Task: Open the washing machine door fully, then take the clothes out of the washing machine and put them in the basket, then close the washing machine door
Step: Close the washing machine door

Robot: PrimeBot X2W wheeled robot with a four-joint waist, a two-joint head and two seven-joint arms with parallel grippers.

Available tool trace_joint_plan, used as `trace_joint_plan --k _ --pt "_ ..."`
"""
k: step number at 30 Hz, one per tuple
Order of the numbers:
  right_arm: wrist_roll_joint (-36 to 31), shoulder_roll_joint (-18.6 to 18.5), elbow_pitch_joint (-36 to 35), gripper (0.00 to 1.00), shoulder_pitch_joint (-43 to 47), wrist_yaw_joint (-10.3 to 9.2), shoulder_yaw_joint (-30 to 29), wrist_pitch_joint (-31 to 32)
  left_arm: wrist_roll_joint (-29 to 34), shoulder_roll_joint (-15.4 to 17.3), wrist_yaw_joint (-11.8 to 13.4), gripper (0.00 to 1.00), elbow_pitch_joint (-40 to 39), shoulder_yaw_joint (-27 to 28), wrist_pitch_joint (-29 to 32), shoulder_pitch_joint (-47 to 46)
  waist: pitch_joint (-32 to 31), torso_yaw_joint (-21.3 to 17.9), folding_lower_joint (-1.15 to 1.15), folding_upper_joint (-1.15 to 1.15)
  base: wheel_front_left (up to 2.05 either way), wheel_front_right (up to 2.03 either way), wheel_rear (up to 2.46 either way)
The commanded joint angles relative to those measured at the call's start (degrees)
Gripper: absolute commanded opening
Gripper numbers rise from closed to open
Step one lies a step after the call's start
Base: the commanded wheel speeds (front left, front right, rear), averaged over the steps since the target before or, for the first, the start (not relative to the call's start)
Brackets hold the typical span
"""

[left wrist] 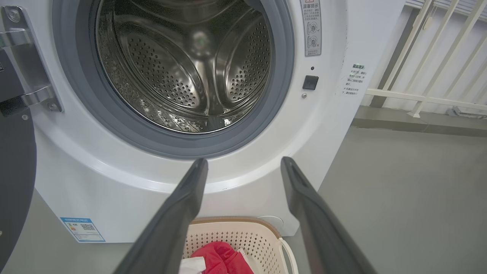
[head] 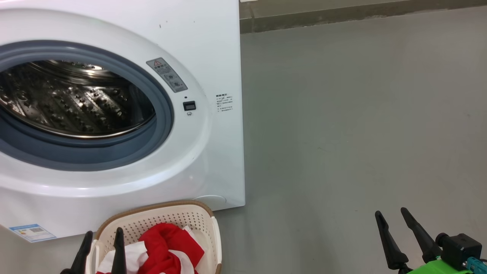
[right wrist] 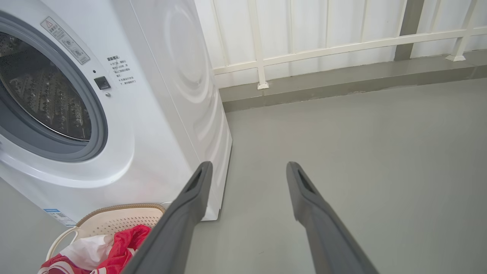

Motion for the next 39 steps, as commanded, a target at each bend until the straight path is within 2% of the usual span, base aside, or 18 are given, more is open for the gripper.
trace_joint_plan --k 1,9,26,39 --pt "-0.18 -0.84 -1.43 1.00 -1.14 0.37 0.78 -0.37 0.37 0.87 0.41 1.00 -1.57 1.57 -0.44 -0.93 0.02 0.04 0.00 0.00 0.00 0.00 0.00" --pt "-0.16 -0.82 -1.45 1.00 -1.12 0.37 0.91 -0.37 0.78 0.87 0.87 1.00 -0.95 1.18 -0.44 -1.14 0.06 0.33 0.00 0.00 -0.48 0.48 0.00" --pt "-0.02 -1.07 -1.51 1.00 -0.93 0.37 1.35 -0.37 0.53 0.87 0.60 1.00 -0.66 0.77 -0.44 -1.00 -0.14 0.88 0.00 0.00 -1.28 1.28 0.00" --pt "0.08 -1.06 -1.56 1.00 -0.70 0.37 1.68 -0.37 0.37 0.87 0.94 1.00 -0.79 0.07 -0.44 -0.65 -0.08 0.94 0.00 0.00 -0.18 0.18 0.00"
